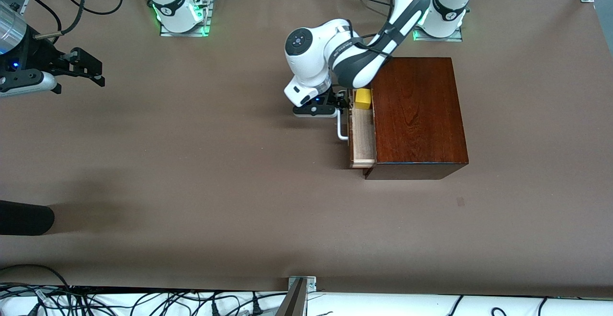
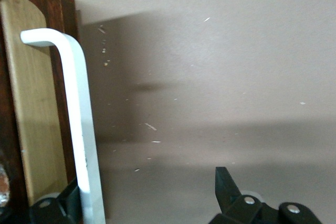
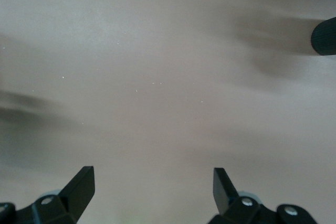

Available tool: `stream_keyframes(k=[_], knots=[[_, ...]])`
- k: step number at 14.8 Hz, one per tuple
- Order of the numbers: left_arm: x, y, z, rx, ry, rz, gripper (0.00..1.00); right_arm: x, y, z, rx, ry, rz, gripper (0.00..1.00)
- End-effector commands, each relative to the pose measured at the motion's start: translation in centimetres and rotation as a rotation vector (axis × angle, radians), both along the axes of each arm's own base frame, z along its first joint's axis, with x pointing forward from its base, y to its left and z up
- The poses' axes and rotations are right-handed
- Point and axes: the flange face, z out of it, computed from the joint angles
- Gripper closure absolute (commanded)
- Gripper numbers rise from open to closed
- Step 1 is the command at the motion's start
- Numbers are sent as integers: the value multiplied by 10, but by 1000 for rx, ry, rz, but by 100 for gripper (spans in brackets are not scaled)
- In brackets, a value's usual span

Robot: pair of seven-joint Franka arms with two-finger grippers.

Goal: Open drawer, take yellow block, close drawer
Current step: 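Pull the drawer open by the handle with the left gripper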

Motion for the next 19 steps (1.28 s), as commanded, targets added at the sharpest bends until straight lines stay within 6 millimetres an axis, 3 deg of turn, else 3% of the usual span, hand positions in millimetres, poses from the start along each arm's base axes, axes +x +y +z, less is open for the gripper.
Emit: stream_keyframes(k=[1, 12, 13, 19], knots=[[-1, -29, -7, -54, -10, 6, 0, -1, 1, 6, 17, -4, -3, 0], [6, -40, 15, -103, -39, 21, 0, -1, 1, 6, 19, -3, -3, 0], [8, -40, 22, -108, -47, 19, 0, 0, 1, 6, 17, -5, -3, 0], [8, -18, 105, -42, -90, 41, 0, -1, 11, 6, 17, -3, 5, 0]])
